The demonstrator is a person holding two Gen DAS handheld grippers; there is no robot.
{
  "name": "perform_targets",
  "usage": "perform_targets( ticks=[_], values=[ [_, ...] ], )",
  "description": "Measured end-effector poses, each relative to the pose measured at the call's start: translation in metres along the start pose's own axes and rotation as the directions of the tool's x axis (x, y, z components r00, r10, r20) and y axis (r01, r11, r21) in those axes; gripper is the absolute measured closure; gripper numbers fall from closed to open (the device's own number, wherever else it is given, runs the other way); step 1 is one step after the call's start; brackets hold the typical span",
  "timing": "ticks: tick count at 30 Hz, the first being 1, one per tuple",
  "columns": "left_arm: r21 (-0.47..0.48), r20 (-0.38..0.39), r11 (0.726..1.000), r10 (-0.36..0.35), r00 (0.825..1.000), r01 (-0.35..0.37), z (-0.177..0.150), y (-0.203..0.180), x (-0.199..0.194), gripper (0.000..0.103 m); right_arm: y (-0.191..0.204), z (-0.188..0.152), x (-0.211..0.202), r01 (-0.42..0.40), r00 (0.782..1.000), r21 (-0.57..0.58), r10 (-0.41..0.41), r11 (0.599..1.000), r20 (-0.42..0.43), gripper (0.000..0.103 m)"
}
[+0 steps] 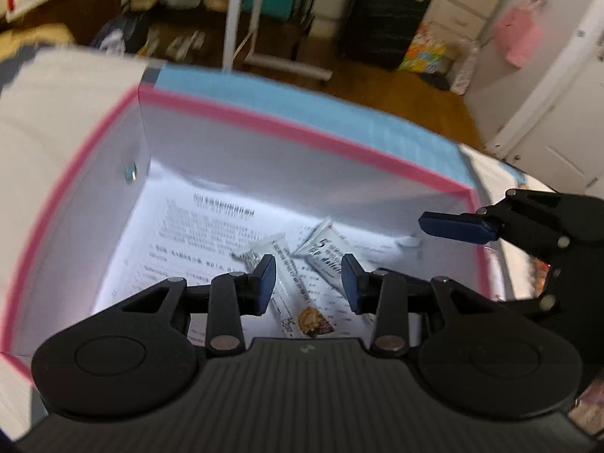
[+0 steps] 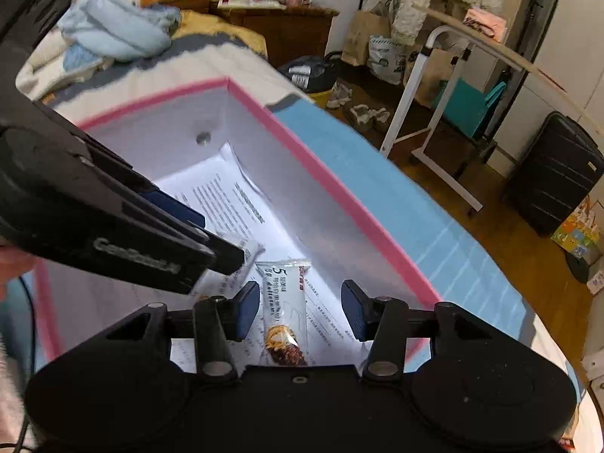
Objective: Organize snacks
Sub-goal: 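Grasp the black pouch with the right tool and lift it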
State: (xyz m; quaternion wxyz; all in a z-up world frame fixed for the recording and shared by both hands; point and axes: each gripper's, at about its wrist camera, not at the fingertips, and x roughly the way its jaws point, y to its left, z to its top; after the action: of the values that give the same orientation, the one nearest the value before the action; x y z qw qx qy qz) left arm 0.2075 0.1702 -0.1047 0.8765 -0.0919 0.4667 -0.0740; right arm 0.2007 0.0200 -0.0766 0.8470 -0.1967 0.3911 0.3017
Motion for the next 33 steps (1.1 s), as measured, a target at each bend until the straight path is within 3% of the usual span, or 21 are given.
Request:
perform_targets(
  ticks=[4,9,11,13,19,23,28,33],
  values=[
    [0.043,0.082,0.999,-0.025,0.996,0.022,-0.005,-0.007,-0.041,0.066,-0.024,-0.011,-0.047,-0.049,0.999,0.196,0.049,0.979,0.002,0.048],
    [0.118,0.121,0.992,-0.062,0.991,0.048,-0.01,-0.03,-0.079,0.066,-0.071,-0.057,-0.096,-0.096,0.993,0.494,0.115,0.864,-0.008,0.045],
    [0.147,0.126,0.987,-0.084,0.988,0.065,-0.014,-0.046,-0.092,0.066,-0.086,-0.079,-0.109,-0.1,0.99,0.558,0.14,0.824,-0.029,0.045],
    [0.182,0.124,0.979,-0.114,0.986,0.09,-0.016,-0.065,-0.102,0.066,-0.092,-0.095,-0.116,-0.068,0.988,0.584,0.135,0.809,-0.072,0.045],
    [0.253,0.096,0.958,-0.161,0.982,0.133,-0.023,-0.124,-0.107,0.062,-0.093,-0.116,-0.13,0.099,0.981,0.461,-0.009,0.882,-0.194,0.033],
    [0.285,0.041,0.945,-0.181,0.983,0.162,-0.033,-0.157,-0.095,0.062,-0.095,-0.131,-0.131,0.044,0.976,0.38,0.041,0.924,-0.212,0.021],
    [0.254,-0.034,0.949,-0.185,0.982,0.187,-0.042,-0.183,-0.061,0.062,-0.085,-0.144,-0.107,-0.027,0.968,0.204,0.076,0.979,-0.238,0.02],
    [0.148,-0.117,0.972,-0.168,0.979,0.184,-0.047,-0.194,-0.015,0.074,-0.07,-0.155,-0.075,-0.109,0.959,0.027,0.112,0.994,-0.261,0.021]
  ],
)
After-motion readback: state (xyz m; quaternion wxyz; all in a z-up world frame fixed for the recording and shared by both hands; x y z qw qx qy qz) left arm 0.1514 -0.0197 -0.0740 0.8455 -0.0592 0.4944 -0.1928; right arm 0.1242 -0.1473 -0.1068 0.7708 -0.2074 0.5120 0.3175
